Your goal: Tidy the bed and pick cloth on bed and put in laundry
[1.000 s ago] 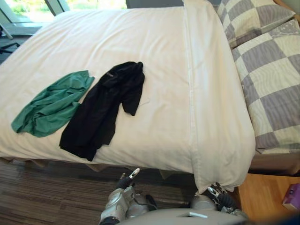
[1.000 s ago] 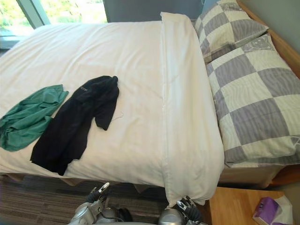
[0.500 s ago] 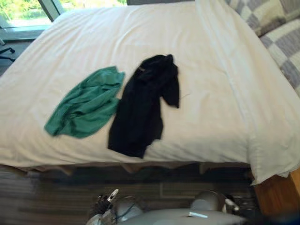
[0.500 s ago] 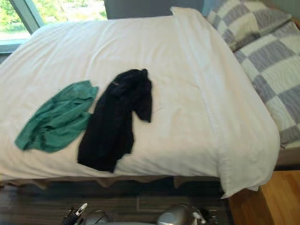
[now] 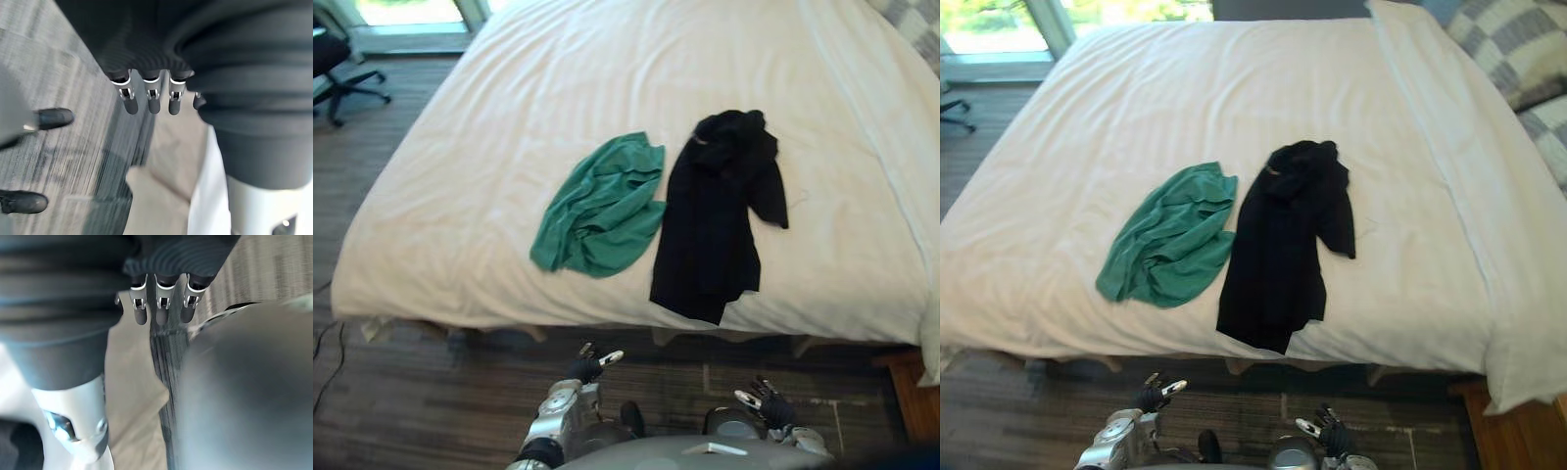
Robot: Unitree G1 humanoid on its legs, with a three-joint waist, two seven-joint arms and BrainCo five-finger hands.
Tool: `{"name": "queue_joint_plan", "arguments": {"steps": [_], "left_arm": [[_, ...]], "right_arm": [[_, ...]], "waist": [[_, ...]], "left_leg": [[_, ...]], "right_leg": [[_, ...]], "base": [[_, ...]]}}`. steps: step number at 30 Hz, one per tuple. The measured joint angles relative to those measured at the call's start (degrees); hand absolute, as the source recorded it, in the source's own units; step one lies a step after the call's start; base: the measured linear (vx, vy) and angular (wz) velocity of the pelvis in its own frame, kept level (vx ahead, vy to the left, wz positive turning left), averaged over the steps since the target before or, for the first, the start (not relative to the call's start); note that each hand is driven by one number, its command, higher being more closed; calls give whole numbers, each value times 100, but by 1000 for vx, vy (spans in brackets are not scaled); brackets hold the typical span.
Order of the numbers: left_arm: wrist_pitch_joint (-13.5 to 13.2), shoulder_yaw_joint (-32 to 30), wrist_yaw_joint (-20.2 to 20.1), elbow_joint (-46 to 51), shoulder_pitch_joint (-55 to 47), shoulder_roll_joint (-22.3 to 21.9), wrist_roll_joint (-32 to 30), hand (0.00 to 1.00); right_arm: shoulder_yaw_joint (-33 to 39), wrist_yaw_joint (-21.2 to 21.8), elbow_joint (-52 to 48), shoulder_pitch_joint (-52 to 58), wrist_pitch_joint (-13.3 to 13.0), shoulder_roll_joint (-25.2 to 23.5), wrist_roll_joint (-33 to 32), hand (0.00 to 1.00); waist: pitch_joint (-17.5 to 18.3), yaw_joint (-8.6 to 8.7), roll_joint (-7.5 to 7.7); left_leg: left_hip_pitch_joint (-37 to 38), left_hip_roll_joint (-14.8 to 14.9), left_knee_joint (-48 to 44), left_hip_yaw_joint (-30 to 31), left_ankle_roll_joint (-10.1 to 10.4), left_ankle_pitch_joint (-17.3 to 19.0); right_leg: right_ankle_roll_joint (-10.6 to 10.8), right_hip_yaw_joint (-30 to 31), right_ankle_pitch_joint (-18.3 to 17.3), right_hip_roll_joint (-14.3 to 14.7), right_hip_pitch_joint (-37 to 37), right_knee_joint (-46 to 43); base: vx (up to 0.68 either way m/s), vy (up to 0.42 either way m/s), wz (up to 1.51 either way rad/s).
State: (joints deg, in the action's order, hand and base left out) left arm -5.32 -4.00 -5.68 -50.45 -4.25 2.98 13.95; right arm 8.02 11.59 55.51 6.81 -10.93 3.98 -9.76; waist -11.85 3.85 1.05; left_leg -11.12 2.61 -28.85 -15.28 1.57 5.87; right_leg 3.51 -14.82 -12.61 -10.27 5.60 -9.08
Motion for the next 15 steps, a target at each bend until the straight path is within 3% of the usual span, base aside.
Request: {"name": "queue_joint_plan", "arguments": {"steps": [1, 2, 4, 5, 6, 7, 9, 11, 15], "left_arm": [[-72, -133, -73, 107, -31, -6, -11, 0], [-213, -284, -178, 195, -218, -23, -22, 0], [-295, -390, -348, 181, -524, -58, -22, 0], [-290, -389, -376, 160, -593, -78, -2, 0], [-262, -369, -393, 40, -663, -193, 42, 0], [-188, -381, -386, -76, -654, -194, 90, 0], [-26, -374, -285, -165, -625, 37, 128, 0], [58, -397, -246, -320, -626, 144, 165, 0], [77, -541, 243, -562, -619, 203, 696, 0]], "right_arm": [[0, -86, -60, 2, -6, -2, 53, 0], [-66, -153, -91, -23, -8, -27, 207, 0], [-236, -169, -278, -11, -10, -105, 216, 0], [-285, -167, -329, -3, -11, -79, 206, 0], [-246, -209, -363, 48, -9, -3, 158, 0], [-163, -303, -241, 21, 24, -5, 79, 0], [-116, -416, -132, 70, 48, -155, -128, 0], [4, -521, 15, 91, 37, -280, -393, 0], [554, -799, 295, 166, 40, -325, -893, 0]], "waist": [[-34, -32, 15], [-17, -178, -38], [60, -183, -140], [90, -139, -191], [212, -72, -376], [256, -57, -336], [388, -52, -95], [482, -62, 38], [608, -132, 62]], "left_leg": [[-60, 93, -192, -12, 29, 115], [56, 334, -237, -53, -19, 399], [452, 751, 196, -6, 29, 519], [597, 812, 508, 15, 65, 446], [860, 923, 1351, 192, 383, 227], [1028, 764, 1662, 139, 480, 117], [1229, 424, 2164, 62, 401, -111], [1350, 280, 2372, -21, 345, -167], [1860, 222, 2902, -447, 378, -292]], "right_leg": [[-15, -11, 13, -10, 24, -14], [-14, 80, 10, 24, 3, -103], [68, 356, 9, -5, -38, -182], [119, 421, 10, -13, -61, -189], [283, 525, -26, 17, -143, -199], [351, 646, -16, -67, -167, -189], [499, 780, 150, -287, -170, 23], [591, 772, 243, -405, -95, 182], [572, 805, 640, -338, 153, 703]], "base": [[-145, 96, -26], [-123, 84, -48], [-85, 90, -70], [-8, 168, -52], [53, 250, -19], [95, 305, -14], [94, 229, -12], [60, 122, -11], [79, 72, -45]]}}
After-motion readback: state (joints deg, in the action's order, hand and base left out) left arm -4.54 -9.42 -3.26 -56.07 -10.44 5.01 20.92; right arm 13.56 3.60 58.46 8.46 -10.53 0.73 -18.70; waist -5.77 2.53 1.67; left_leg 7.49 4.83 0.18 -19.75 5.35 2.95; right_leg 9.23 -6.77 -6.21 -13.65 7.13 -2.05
